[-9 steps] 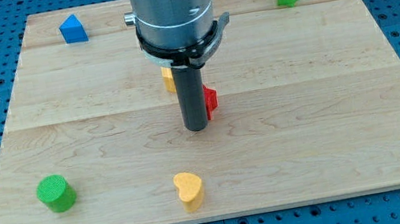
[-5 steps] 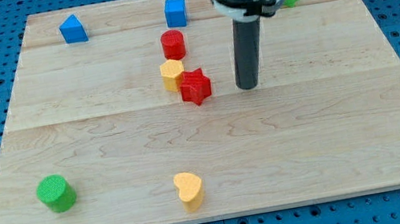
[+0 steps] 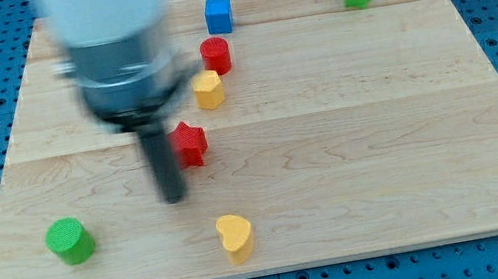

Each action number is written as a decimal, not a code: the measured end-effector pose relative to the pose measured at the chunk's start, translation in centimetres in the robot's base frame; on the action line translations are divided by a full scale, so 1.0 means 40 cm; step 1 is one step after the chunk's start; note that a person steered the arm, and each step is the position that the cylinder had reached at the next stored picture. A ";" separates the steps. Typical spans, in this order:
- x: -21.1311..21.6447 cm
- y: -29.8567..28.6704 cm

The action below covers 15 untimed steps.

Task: Adjust the yellow hexagon and red star in a vertical line at the center of the board

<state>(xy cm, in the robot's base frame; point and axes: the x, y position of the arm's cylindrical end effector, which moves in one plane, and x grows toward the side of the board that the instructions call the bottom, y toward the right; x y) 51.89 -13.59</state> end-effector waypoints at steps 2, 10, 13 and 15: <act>-0.179 0.028; -0.276 0.029; -0.333 0.188; -0.151 0.242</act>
<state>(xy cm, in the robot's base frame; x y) 45.85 -3.93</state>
